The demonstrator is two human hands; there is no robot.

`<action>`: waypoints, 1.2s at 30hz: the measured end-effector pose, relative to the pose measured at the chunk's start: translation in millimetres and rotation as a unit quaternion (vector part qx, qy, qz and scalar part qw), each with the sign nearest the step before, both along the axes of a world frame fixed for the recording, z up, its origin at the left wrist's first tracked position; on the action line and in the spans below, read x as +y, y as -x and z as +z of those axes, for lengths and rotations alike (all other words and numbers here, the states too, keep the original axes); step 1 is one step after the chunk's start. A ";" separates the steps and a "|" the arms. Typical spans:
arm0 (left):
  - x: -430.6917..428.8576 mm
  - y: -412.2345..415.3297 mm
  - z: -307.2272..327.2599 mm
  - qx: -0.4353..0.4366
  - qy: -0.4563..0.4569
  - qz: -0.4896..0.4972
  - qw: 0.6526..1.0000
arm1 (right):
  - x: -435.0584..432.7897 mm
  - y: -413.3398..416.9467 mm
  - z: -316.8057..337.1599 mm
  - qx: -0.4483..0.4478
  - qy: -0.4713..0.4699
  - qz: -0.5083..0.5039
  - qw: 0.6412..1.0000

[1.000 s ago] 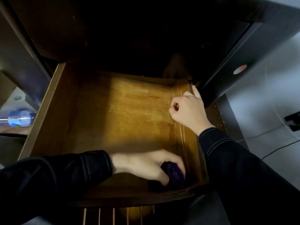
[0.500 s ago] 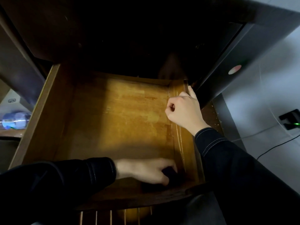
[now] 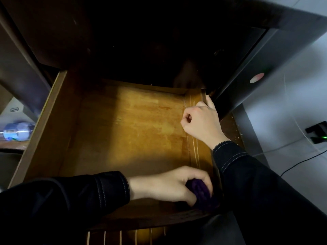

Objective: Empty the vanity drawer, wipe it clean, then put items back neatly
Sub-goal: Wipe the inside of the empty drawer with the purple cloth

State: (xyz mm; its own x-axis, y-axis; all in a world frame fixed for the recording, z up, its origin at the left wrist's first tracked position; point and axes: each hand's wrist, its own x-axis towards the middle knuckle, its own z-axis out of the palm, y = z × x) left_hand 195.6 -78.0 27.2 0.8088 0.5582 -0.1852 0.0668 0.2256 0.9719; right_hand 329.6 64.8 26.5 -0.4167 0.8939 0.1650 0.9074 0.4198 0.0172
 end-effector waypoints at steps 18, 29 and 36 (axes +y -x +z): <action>15.5 5.8 -51.8 0.219 -0.102 -0.048 0.969 | -2.8 -5.0 1.0 0.111 -0.016 0.002 0.994; 70.0 50.5 -49.2 0.196 -0.262 0.358 0.875 | -15.5 -18.5 0.6 0.279 0.010 -0.176 0.944; 128.5 22.9 -50.2 0.288 -0.392 0.241 0.840 | -21.1 -20.1 6.8 0.345 0.066 -0.184 0.918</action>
